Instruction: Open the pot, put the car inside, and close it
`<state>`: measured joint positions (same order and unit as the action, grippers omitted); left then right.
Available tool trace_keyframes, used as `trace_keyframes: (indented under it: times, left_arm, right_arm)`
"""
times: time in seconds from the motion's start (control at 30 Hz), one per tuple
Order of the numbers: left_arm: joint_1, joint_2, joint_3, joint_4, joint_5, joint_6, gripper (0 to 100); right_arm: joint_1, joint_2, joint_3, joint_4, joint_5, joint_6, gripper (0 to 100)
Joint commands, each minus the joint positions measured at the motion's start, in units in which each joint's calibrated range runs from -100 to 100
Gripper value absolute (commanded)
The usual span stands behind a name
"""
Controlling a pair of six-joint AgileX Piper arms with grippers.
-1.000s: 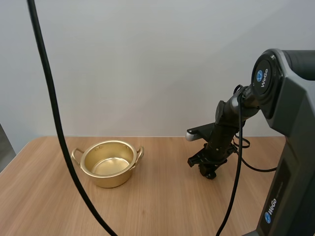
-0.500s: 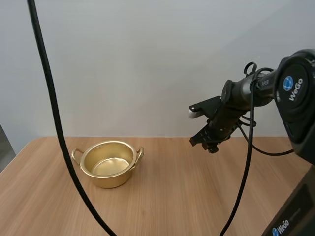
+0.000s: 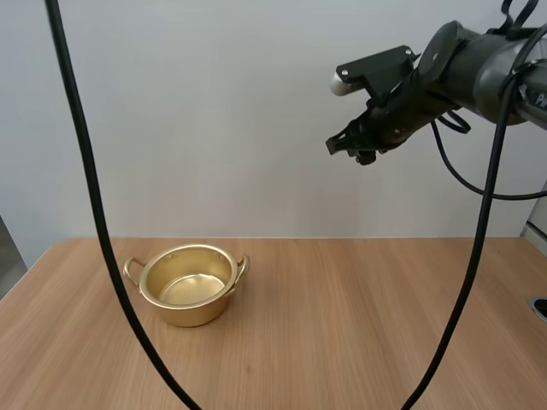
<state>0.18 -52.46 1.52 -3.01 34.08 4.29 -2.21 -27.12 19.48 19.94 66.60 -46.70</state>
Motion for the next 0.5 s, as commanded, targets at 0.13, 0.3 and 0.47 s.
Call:
trace_keyframes:
  times: [0.13,0.3,0.47]
  left_arm:
    - [-0.03,-0.16,0.01,0.58,-0.06,-0.03,0]
    - [-0.03,-0.16,0.01,0.67,-0.06,-0.03,0]
    - [-0.03,-0.27,0.01,0.7,-0.06,-0.03,0]
  right_arm:
    - [1.85,0.43,-11.74,9.86,7.72,-2.69,0]
    - [6.52,1.1,-15.5,9.86,9.3,-2.69,0]
    - [11.24,2.61,-15.37,9.86,10.68,-2.69,0]
